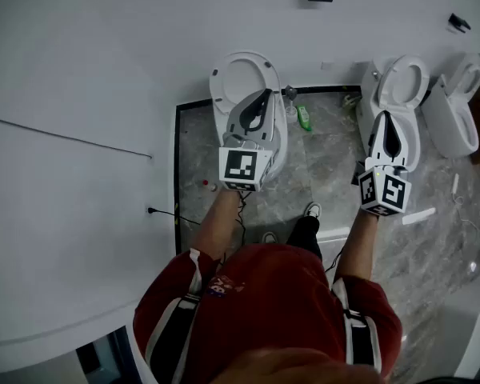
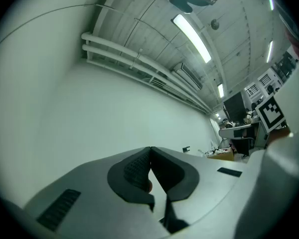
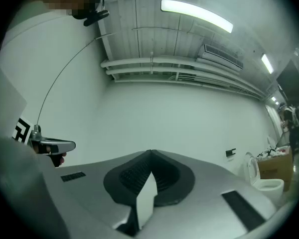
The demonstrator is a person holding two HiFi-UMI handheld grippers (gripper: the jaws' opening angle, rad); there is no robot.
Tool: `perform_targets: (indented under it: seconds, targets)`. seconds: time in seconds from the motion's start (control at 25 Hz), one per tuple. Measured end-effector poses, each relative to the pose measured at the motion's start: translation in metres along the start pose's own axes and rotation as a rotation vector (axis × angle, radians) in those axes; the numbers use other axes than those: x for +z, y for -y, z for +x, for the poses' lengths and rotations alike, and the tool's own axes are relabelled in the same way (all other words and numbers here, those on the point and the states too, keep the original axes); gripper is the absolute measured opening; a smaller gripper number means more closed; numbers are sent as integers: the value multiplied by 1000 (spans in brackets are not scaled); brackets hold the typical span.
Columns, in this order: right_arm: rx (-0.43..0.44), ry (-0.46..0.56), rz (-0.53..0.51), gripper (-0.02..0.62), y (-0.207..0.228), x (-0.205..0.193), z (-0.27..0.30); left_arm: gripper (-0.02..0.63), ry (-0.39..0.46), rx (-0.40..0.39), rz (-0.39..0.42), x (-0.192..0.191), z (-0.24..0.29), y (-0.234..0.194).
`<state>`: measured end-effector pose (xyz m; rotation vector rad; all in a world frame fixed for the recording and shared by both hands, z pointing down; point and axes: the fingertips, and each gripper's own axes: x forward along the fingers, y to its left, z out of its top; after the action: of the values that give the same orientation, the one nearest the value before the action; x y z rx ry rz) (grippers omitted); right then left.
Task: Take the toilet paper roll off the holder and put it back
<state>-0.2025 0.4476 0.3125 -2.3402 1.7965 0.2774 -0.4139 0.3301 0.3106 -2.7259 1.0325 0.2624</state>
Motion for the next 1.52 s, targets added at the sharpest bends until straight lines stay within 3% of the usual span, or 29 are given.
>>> perform_targets:
  seconds: [0.6,1.04,1.52]
  targets:
    - [25,-10,-9,8,64,-40,87,18,3,26,-47,-32,102,10]
    - [56,-43,22,6,163,-61,183,18,-45,69,-51,-63,231,44]
    - [81,-61,56,8,258,-94,256,18,-76,126,-21,-92,329,72]
